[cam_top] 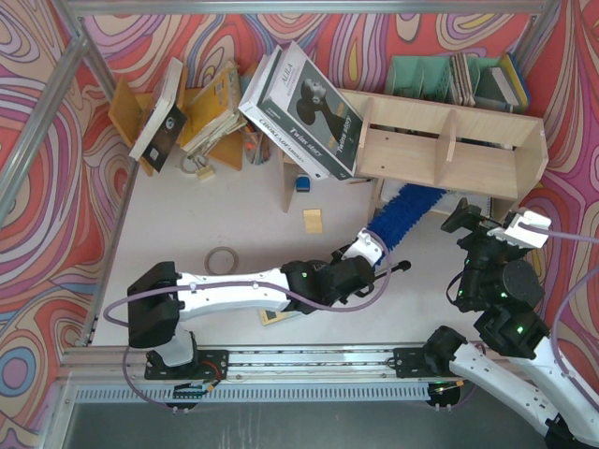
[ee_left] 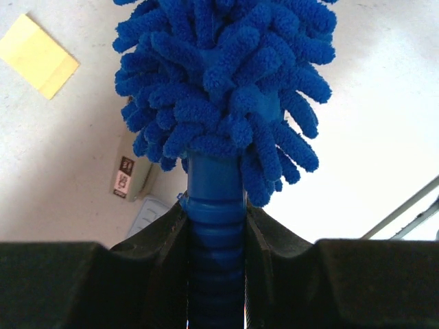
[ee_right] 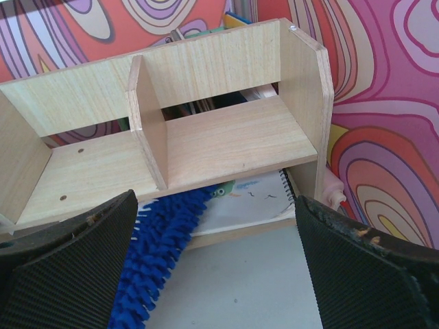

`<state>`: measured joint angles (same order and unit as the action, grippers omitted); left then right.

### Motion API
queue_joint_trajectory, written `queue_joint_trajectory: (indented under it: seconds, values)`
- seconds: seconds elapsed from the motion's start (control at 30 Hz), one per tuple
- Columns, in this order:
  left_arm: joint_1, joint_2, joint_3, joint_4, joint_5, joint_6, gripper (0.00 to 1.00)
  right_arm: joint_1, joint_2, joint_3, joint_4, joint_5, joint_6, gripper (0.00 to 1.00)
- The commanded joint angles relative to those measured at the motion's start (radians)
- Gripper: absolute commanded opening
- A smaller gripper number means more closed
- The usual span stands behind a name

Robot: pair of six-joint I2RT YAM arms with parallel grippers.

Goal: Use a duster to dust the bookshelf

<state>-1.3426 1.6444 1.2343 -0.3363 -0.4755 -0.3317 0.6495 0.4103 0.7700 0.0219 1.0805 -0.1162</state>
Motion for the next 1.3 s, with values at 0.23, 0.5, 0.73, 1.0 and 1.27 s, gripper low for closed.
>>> queue_joint_trajectory:
  seconds: [0.23,0.5,0.73,1.0,1.27]
  values:
    - [-0.073,0.0,0.045,0.031,0.019,0.078,0.0,0.004,-0.007,-0.018,0.054,0.011,-0.039,0.85]
    - [-0.099,-0.13,-0.091,0.111,0.074,0.104,0.0,0.004,-0.013,-0.023,0.063,0.012,-0.047,0.86]
    - [-0.13,-0.253,-0.249,0.196,0.12,0.185,0.0,0.004,-0.009,-0.028,0.071,0.013,-0.055,0.86]
    - [-0.131,-0.257,-0.288,0.158,0.168,0.228,0.0,0.004,-0.004,-0.029,0.079,0.012,-0.06,0.86]
    - [-0.119,-0.167,-0.267,0.166,0.182,0.227,0.0,0.004,-0.004,-0.031,0.079,0.013,-0.063,0.86]
